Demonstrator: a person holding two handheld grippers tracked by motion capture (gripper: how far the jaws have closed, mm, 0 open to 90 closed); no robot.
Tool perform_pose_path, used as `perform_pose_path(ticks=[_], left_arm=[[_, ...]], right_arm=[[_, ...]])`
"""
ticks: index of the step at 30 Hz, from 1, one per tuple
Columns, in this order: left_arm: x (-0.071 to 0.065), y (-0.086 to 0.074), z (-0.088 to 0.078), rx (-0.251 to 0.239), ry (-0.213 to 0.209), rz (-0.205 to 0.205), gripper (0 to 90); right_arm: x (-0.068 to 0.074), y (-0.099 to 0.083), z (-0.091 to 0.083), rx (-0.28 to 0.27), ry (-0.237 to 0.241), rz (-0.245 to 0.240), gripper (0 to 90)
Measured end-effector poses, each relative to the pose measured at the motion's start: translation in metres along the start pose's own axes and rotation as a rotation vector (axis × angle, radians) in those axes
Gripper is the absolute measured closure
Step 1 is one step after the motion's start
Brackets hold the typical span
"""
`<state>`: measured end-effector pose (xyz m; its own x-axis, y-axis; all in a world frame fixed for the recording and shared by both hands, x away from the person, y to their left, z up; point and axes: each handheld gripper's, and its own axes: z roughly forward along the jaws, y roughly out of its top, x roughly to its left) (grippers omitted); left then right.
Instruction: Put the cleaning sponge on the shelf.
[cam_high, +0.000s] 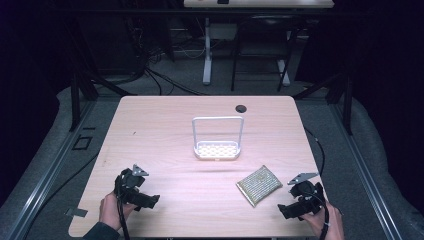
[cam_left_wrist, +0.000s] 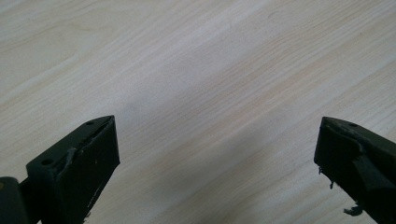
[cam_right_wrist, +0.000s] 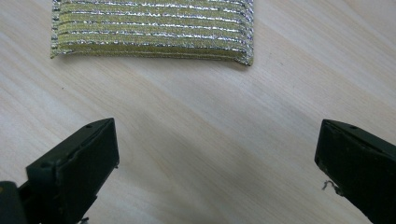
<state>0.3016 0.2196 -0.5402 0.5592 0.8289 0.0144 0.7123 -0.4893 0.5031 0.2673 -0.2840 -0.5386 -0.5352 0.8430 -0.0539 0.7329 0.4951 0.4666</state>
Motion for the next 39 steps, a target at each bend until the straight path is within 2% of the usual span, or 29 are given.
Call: perform_pose_path(ticks=[5,8,14,18,25,32,34,39], left_arm=[[0.000,0.002,0.002,0.008,-0.014,0.009,0.0],[-0.001,0.002,0.002,0.005,-0.016,0.014,0.0],[-0.003,0.001,0.000,-0.006,-0.018,0.018,0.0],[-0.002,0.001,0.002,-0.002,-0.019,0.019,0.0],[-0.007,0.004,0.004,0.004,-0.021,0.040,0.0],[-0.008,0.005,0.008,0.021,-0.024,0.048,0.0],[-0.009,0.005,0.008,0.014,-0.019,0.051,0.0],[-0.009,0.006,0.008,0.017,-0.028,0.054,0.0]], right_arm=[[0.003,0.004,-0.003,-0.036,-0.002,-0.001,0.0],[0.003,0.006,-0.002,-0.040,0.016,0.011,0.0],[0.007,0.012,-0.003,-0.034,0.051,-0.002,0.0],[0.009,0.018,-0.001,-0.034,0.060,-0.023,0.0],[0.011,0.031,0.002,-0.058,0.074,-0.021,0.0],[0.018,0.043,0.009,-0.048,0.072,-0.044,0.0],[0.021,0.050,0.016,-0.033,0.063,-0.065,0.0],[0.022,0.061,0.025,-0.022,0.051,-0.069,0.0]])
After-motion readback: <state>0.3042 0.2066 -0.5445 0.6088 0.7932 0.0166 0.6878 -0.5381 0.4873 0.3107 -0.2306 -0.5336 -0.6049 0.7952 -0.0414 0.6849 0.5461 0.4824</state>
